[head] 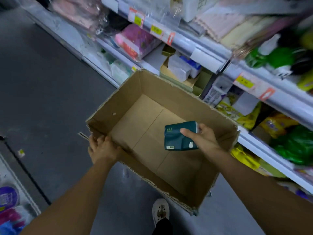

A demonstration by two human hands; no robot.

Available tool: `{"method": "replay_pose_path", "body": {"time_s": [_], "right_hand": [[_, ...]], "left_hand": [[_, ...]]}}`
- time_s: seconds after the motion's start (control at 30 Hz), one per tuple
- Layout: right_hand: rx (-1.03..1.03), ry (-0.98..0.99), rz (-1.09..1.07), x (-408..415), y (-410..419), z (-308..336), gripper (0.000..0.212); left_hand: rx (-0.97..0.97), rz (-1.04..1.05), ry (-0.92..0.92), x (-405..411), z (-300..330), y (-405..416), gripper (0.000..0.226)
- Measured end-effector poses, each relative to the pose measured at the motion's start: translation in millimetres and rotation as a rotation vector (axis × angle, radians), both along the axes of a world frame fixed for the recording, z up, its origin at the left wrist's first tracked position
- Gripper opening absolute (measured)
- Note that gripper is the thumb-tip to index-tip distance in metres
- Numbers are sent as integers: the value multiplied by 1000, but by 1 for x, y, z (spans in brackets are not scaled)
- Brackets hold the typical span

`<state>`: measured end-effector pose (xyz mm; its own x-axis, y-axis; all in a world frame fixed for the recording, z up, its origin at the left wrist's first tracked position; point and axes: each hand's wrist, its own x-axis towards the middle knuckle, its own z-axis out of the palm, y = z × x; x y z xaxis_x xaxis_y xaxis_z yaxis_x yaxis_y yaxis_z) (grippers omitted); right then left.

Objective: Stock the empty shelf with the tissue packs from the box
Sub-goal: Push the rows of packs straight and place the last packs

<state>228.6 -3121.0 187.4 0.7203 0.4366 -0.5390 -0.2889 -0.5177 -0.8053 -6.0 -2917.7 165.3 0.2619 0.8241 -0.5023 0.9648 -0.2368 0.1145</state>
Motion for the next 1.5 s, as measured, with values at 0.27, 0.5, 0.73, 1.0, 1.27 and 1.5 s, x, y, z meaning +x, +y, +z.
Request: {"method": "replay_pose_path", "body": {"time_s": [0.27,0.5,0.73,1.0,1.27,1.5], "right_hand": [[94,-85,-19,12,-67,91,23],[127,-286,-63,39,-174,171,20],[139,-480,-159,64,-316,254,40],[38,-694,-145,61,-458,316,28],[-57,-996,-84,79,-531,378,33],[-189,-1243,-165,120,-518,430,42]], "left_hand": [[-208,-119,-216,40,69,-48,49],[-225,-320,-633,135,155,-143,32],[-276,-557,-875,207,231,-273,21],[-216,-725,-1034,241,302,-398,24],[47,-870,-1314,278,371,-482,36],[272,-1224,-1259,323,427,-498,72]]}}
